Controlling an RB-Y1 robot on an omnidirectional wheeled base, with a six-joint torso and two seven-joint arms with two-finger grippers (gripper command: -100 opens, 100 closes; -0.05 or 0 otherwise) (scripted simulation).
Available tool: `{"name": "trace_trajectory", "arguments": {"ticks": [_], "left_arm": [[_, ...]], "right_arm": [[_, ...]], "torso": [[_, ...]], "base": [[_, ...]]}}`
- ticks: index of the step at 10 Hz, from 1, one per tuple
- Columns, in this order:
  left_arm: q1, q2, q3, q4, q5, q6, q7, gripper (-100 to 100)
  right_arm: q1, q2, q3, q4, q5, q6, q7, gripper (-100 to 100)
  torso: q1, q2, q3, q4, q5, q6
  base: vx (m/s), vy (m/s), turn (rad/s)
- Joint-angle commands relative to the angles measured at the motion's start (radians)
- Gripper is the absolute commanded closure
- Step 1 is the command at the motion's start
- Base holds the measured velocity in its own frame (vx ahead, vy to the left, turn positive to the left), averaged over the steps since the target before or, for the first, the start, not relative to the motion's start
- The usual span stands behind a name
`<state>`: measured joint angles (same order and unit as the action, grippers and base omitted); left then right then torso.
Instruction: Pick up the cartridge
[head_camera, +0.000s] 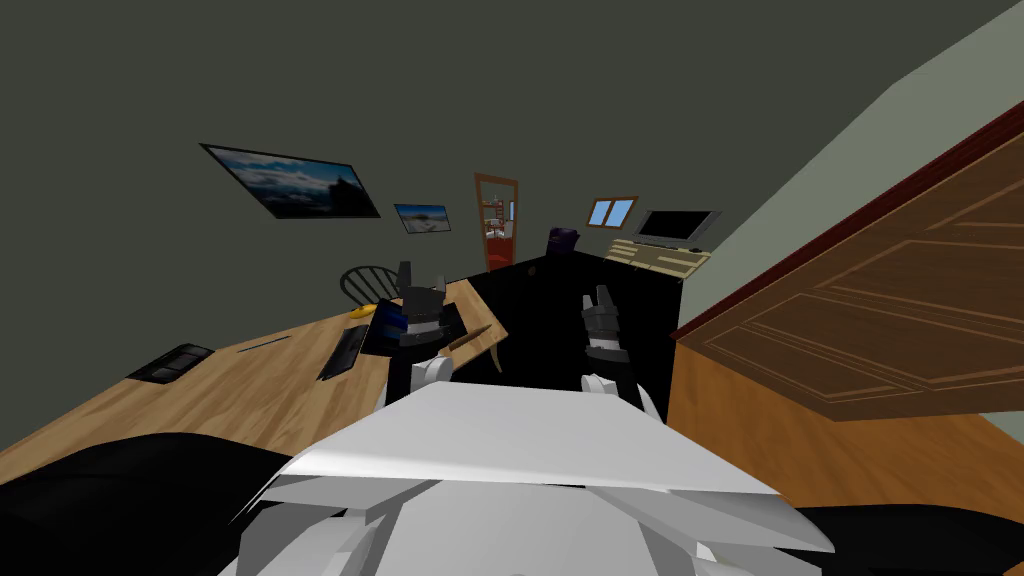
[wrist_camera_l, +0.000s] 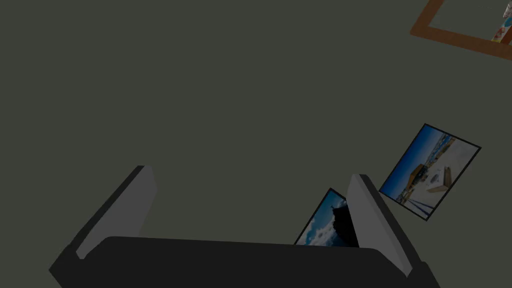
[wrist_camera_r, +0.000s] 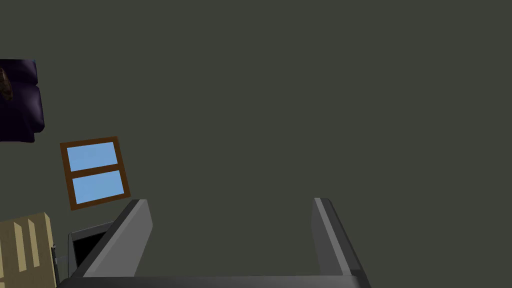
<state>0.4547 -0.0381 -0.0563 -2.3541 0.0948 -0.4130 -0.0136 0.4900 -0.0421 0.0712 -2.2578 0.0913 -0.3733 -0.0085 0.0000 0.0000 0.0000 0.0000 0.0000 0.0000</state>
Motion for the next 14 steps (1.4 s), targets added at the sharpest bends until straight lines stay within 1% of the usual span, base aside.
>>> {"name": "trace_trajectory", "arguments": {"ticks": [1, 4, 7, 9, 11, 12, 13, 14], "left_arm": [[-0.002, 0.043, 0.003, 0.007, 0.000, 0.013, 0.000, -100], [-0.007, 0.129, 0.016, 0.034, -0.002, 0.063, -0.002, -100], [-0.016, 0.193, 0.036, 0.078, -0.005, 0.141, -0.005, -100], [-0.023, 0.222, 0.052, 0.114, -0.007, 0.202, -0.006, -100], [-0.031, 0.242, 0.071, 0.155, -0.007, 0.269, -0.008, -100], [-0.036, 0.249, 0.081, 0.177, -0.007, 0.301, -0.008, -100], [-0.036, 0.249, 0.081, 0.177, -0.007, 0.316, -0.008, -100], [-0.041, 0.256, 0.092, 0.200, -0.006, 0.356, -0.009, -100]], "right_arm": [[0.000, 0.000, 0.000, 0.000, 0.000, 0.000, 0.000, 0], [0.000, 0.000, 0.000, 0.000, 0.000, 0.000, 0.000, 0], [0.000, 0.000, 0.000, 0.000, 0.000, 0.000, 0.000, 0], [0.000, 0.000, 0.000, 0.000, 0.000, 0.000, 0.000, 0], [0.000, 0.000, 0.000, 0.000, 0.000, 0.000, 0.000, 0], [0.000, 0.000, 0.000, 0.000, 0.000, 0.000, 0.000, 0], [0.000, 0.000, 0.000, 0.000, 0.000, 0.000, 0.000, 0], [0.000, 0.000, 0.000, 0.000, 0.000, 0.000, 0.000, 0]], "torso": [[0.000, 0.000, 0.000, 0.000, 0.000, 0.000], [-0.003, -0.001, -0.001, 0.000, -0.001, 0.000], [-0.007, -0.001, -0.001, 0.000, -0.002, 0.000], [-0.007, -0.001, -0.001, 0.000, -0.002, 0.000], [-0.009, -0.001, -0.001, 0.000, -0.002, 0.000], [-0.010, -0.001, -0.001, 0.000, -0.002, 0.000], [-0.009, -0.002, -0.001, 0.000, -0.002, 0.000], [-0.007, -0.002, -0.001, 0.000, -0.002, 0.000]], "base": [[0.004, -0.020, 0.022], [0.016, -0.058, 0.047], [0.015, -0.110, 0.065], [0.010, -0.115, 0.079], [0.009, -0.145, 0.086], [0.017, -0.148, 0.072], [0.017, -0.091, 0.023], [0.024, -0.081, 0.052]]}}
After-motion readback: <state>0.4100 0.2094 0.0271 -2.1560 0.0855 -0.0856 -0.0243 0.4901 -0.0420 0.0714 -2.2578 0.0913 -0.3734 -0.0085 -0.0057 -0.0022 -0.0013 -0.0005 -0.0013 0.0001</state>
